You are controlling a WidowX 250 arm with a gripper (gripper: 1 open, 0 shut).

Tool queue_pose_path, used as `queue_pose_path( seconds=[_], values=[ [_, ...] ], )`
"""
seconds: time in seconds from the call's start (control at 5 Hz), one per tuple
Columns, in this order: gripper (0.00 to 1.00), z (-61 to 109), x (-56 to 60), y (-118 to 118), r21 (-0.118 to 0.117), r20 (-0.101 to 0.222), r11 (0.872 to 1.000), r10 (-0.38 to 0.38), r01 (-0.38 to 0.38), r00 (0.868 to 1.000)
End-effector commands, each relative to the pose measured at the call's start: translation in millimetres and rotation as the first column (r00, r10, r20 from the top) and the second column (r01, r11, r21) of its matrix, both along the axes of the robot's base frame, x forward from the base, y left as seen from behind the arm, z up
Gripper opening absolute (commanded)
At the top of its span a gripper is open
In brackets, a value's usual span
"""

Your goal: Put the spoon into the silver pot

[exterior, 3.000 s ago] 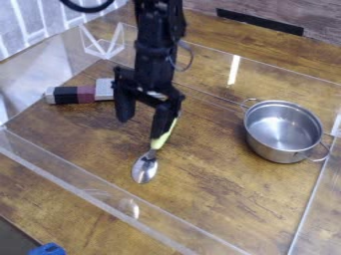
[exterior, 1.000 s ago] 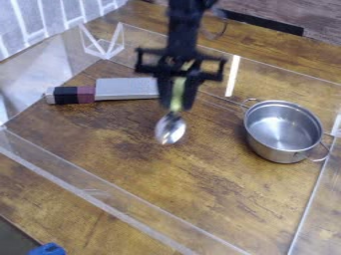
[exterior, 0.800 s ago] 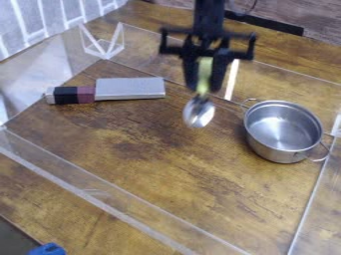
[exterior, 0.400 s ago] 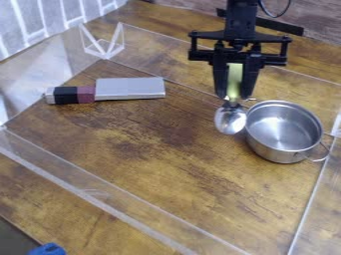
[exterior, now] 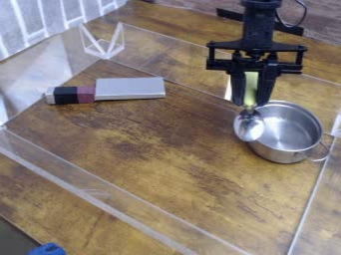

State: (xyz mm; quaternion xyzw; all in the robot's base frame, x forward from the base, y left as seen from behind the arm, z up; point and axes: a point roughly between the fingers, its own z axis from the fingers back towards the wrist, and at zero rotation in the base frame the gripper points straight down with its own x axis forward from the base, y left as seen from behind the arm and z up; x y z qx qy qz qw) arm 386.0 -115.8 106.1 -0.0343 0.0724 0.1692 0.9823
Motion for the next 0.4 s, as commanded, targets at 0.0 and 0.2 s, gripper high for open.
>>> queue_pose_path(
  seconds=[0.0,0.2],
  values=[
    [0.0,19.2,8.4,1.4,-0.022,0.059,1.0,-0.013,0.014,0.998],
    [0.0,9.4,17.1,2.0,-0.024,0.05,1.0,0.019,-0.018,0.999]
  ],
)
